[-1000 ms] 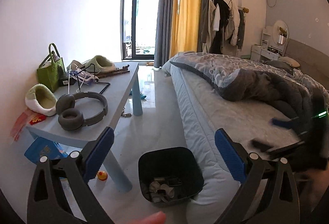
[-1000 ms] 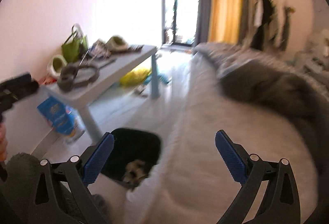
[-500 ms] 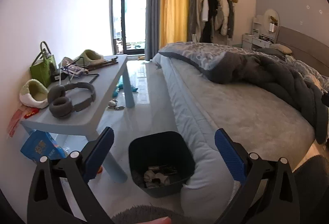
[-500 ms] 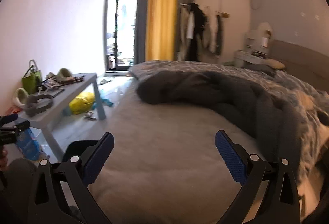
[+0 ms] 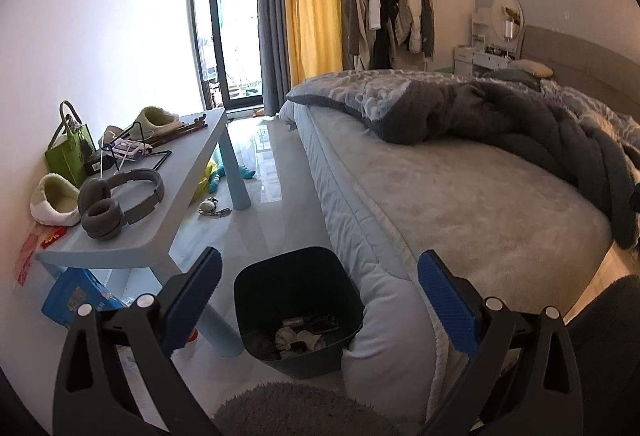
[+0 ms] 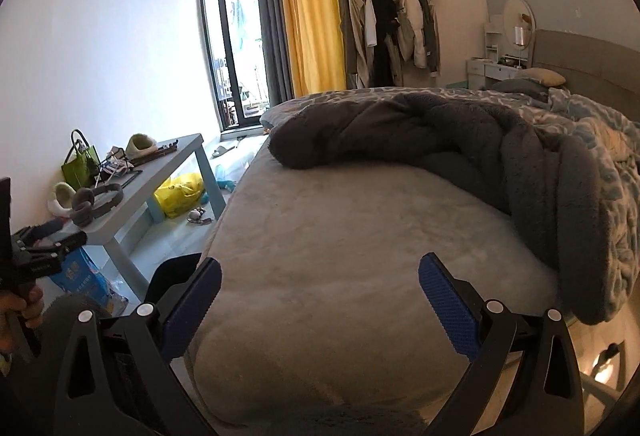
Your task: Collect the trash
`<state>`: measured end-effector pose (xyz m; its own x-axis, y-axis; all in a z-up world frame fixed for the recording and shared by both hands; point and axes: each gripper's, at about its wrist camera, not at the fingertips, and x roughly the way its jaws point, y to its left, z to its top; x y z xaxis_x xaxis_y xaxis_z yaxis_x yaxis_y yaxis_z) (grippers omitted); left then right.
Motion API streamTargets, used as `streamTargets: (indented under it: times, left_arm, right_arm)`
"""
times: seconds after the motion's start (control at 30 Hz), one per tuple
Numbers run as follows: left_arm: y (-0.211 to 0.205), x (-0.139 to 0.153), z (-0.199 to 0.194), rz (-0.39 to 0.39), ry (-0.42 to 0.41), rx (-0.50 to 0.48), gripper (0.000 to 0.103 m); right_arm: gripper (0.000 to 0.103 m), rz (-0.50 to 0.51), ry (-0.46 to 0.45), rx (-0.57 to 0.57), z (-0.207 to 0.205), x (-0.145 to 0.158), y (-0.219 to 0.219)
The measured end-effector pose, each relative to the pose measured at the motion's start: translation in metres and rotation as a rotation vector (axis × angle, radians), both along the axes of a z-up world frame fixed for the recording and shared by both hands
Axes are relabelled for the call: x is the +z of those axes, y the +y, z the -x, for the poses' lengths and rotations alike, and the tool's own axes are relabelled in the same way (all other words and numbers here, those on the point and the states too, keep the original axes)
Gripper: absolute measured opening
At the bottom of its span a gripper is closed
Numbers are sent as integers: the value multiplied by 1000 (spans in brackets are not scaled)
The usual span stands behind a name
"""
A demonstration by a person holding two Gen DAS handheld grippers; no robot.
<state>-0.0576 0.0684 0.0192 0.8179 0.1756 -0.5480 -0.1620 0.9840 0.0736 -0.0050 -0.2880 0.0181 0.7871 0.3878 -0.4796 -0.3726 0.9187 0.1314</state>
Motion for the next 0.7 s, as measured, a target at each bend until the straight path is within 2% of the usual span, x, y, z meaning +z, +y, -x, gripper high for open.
streamTargets:
  times: [0.7]
  left_arm:
    - [1,-6,-3,29,21,7,100]
  right_arm:
    - [100,12,9,32,0,1,7]
